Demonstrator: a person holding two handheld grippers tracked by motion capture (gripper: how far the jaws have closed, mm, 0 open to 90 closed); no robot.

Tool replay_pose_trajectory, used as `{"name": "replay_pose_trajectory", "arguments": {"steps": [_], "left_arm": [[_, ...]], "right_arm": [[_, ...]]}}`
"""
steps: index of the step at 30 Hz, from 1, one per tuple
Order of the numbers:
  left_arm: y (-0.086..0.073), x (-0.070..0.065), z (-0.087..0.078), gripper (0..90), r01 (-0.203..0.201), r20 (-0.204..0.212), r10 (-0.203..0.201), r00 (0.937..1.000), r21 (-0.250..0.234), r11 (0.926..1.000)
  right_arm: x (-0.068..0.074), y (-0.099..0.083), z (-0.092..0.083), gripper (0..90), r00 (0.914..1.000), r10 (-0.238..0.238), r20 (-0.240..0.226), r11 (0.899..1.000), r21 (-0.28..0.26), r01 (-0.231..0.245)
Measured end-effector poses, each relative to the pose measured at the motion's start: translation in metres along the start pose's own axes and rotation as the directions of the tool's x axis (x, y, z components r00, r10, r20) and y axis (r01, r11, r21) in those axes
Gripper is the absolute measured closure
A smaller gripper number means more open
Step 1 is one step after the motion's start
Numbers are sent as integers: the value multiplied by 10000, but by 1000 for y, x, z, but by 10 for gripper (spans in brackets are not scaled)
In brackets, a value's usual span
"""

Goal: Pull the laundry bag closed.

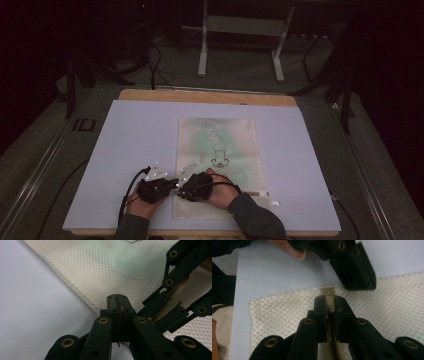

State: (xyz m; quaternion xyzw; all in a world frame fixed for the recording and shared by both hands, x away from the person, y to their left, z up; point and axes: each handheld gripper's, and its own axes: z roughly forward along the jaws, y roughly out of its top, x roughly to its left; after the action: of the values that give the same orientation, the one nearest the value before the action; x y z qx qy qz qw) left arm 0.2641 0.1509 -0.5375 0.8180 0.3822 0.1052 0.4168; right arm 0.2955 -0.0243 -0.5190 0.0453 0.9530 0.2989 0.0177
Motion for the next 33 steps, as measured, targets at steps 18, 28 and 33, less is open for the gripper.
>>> {"name": "replay_pose_trajectory", "arguments": {"steps": [18, 28, 33], "left_arm": [[-3, -1, 3, 895, 58, 240, -70, 9997, 482, 9988], [-2, -2, 3, 897, -92, 154, 83, 9998, 534, 9985], [-2, -1, 3, 897, -5, 212, -6, 9998, 529, 9986]], "right_arm": [[-1, -1, -1, 823, 10000, -5, -61, 10000, 32, 5], [-2, -3, -4, 825, 9999, -97, -103, 9998, 177, 99], [-3, -3, -5, 826, 9998, -162, -112, 9996, 238, 165]]}}
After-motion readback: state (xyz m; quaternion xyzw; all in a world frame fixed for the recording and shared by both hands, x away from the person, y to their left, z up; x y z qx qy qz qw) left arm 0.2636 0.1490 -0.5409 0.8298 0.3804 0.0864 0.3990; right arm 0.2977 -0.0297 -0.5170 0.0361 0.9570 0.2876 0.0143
